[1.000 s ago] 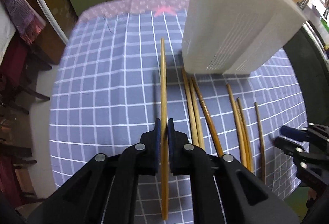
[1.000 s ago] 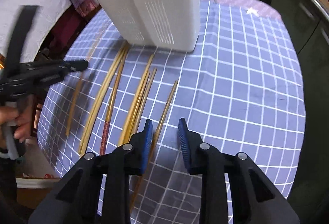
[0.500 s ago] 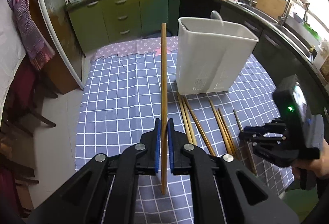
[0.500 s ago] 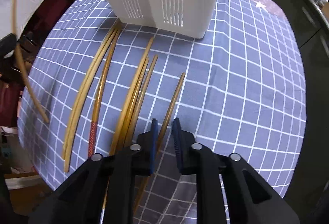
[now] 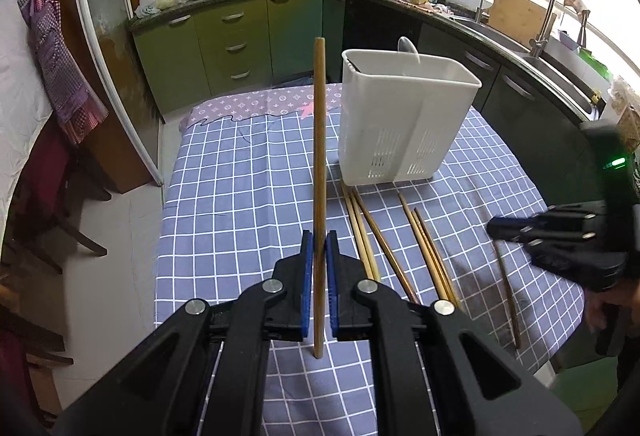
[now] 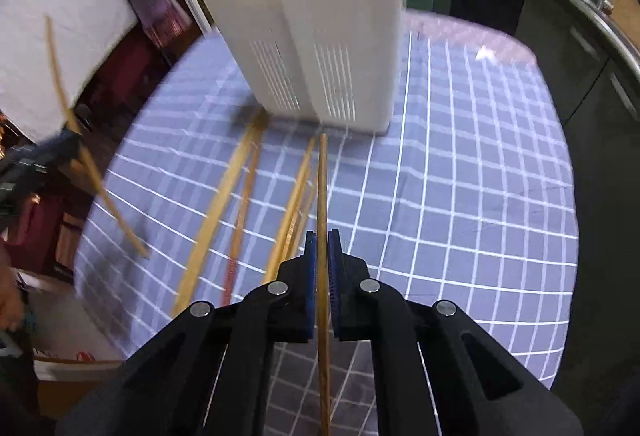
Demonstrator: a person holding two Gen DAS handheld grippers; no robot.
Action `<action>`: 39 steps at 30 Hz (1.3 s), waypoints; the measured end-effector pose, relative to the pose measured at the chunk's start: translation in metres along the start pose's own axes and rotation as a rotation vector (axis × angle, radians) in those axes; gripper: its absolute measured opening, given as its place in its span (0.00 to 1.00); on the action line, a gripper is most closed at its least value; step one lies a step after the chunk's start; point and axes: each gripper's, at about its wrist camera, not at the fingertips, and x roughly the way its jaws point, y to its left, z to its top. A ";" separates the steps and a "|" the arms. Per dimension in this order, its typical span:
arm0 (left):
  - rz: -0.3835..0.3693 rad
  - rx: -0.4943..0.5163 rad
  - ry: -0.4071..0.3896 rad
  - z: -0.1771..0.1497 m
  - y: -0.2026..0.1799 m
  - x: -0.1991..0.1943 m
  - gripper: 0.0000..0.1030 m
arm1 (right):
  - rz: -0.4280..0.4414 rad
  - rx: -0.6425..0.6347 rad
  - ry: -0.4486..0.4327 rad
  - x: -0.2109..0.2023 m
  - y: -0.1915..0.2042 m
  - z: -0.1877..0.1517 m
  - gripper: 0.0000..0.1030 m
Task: Organize utensils
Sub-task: 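Lift the chopsticks upright and drop them into the white caddy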
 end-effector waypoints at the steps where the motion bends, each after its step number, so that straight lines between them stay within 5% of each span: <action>1: 0.001 0.003 -0.004 -0.001 0.000 -0.002 0.07 | 0.008 0.000 -0.040 -0.013 0.001 -0.001 0.06; 10: 0.002 0.016 -0.024 -0.005 -0.005 -0.013 0.07 | -0.023 -0.009 -0.271 -0.093 -0.007 -0.023 0.06; 24: -0.011 0.047 -0.057 0.005 -0.019 -0.031 0.07 | -0.001 0.000 -0.327 -0.125 -0.010 -0.061 0.06; 33: -0.082 0.077 -0.083 0.059 -0.038 -0.059 0.07 | 0.011 0.013 -0.338 -0.125 -0.019 -0.065 0.06; 39: -0.072 0.099 -0.216 0.116 -0.055 -0.091 0.07 | 0.023 0.027 -0.343 -0.127 -0.025 -0.068 0.06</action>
